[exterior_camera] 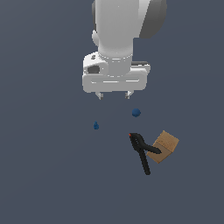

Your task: Pick up a designated object from a clutter of objects.

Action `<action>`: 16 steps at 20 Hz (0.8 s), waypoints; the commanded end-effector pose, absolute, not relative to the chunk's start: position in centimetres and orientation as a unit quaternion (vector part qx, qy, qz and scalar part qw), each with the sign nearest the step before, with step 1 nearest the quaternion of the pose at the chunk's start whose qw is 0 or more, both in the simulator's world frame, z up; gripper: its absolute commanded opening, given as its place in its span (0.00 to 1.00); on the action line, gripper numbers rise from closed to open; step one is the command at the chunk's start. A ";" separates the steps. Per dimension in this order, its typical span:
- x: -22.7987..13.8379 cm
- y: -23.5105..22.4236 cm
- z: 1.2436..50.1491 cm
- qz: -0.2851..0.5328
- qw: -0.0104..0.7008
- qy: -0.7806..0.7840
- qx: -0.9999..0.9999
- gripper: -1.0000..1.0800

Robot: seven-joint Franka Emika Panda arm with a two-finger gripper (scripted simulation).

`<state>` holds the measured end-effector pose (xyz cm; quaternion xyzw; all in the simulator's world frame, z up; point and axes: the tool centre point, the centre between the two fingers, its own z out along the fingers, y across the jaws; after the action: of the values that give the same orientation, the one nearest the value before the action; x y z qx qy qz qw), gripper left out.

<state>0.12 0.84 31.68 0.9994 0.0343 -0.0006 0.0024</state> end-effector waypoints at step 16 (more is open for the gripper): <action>0.2 -1.0 27.5 0.000 -0.001 0.085 0.996 0.96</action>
<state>0.23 -0.65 28.28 0.9971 0.0760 -0.0001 -0.0002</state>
